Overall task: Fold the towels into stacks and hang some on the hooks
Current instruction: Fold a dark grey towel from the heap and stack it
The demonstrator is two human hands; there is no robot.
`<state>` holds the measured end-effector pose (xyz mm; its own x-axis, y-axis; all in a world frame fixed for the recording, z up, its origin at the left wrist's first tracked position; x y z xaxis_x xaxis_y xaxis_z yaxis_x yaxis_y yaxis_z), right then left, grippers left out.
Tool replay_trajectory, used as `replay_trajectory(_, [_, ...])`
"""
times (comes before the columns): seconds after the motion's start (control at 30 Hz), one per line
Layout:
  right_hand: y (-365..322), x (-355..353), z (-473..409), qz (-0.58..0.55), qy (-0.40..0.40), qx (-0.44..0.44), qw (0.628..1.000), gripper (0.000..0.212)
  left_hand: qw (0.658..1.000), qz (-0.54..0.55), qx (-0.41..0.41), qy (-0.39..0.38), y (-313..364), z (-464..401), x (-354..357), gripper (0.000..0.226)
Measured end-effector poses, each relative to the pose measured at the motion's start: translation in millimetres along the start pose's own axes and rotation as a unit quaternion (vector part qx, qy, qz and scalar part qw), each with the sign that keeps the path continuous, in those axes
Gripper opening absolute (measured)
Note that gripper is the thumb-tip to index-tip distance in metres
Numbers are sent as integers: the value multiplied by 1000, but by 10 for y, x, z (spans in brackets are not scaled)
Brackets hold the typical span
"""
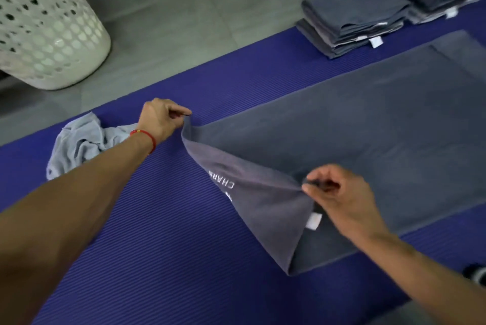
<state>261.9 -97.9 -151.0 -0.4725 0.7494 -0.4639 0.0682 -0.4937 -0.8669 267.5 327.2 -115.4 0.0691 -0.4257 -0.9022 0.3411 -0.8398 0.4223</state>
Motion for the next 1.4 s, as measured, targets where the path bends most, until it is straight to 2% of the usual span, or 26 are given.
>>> replay_trajectory(0.13, [26, -1056, -273, 16, 44, 8, 999, 32, 996, -33, 78, 39, 837, -433, -49, 12])
replay_trajectory(0.23, [62, -1850, -362, 26, 37, 44, 998, 42, 988, -37, 142, 45, 1665, -757, 27, 13])
replay_trajectory(0.3, [192, -2394, -371, 56, 39, 75, 995, 42, 982, -16, 181, 52, 2283, -969, 88, 14])
replay_trajectory(0.37, [361, -2881, -305, 66, 37, 102, 992, 34, 980, 13, 195, 47, 2872, -1202, 200, 13])
replay_trajectory(0.47, [617, -3518, -163, 23, 54, 125, 990, 14, 979, 90, 180, 33, 3693, -1564, 450, 14])
replay_trajectory(0.53, [815, -3897, -63, -19, 106, 130, 986, 5, 978, 93, 175, 58, 4222, -1780, 628, 15])
replay_trajectory(0.6, [1170, -4160, 33, -67, 165, 139, 974, 5, 976, 91, 191, 51, 4713, -1979, 894, 17])
replay_trajectory(0.7, [1911, -4327, 123, -148, 261, 174, 938, 12, 974, 45, 222, 14, 5339, -2230, 1386, 22])
replay_trajectory(0.73, [2148, -4338, 146, -146, 285, 194, 927, 8, 972, 24, 235, 12, 5516, -2291, 1534, 22])
replay_trajectory(0.9, [2863, -4294, 158, -39, 340, 264, 902, 13, 966, -36, 258, -8, 6082, -2643, 2246, 19])
replay_trajectory(1.07, [3104, -4671, -82, 19, 400, 291, 869, 9, 972, -42, 232, -16, 6456, -3020, 2656, 20])
replay_trajectory(1.2, [3284, -4604, -178, 27, 433, 304, 848, 7, 974, -51, 213, -58, 6659, -3236, 3049, 23])
replay_trajectory(1.3, [3353, -4473, -154, 4, 454, 283, 844, 12, 977, -67, 186, -79, 6651, -3353, 3310, 21])
replay_trajectory(1.4, [3336, -4467, -142, 29, 462, 265, 846, 20, 977, -79, 174, -93, 6583, -3429, 3480, 20])
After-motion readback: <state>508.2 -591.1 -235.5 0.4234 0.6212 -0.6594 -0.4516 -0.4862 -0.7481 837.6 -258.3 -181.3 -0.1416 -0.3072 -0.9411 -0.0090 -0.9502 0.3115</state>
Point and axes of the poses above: each hand's wrist, its own z-axis away from the middle knuckle, its own x-axis out of the palm, y = z × x, the point moved 9 cm from there along -z, towards the middle knuckle, and after that the axes turned 7 degrees about -y, right-handed, at the moved point
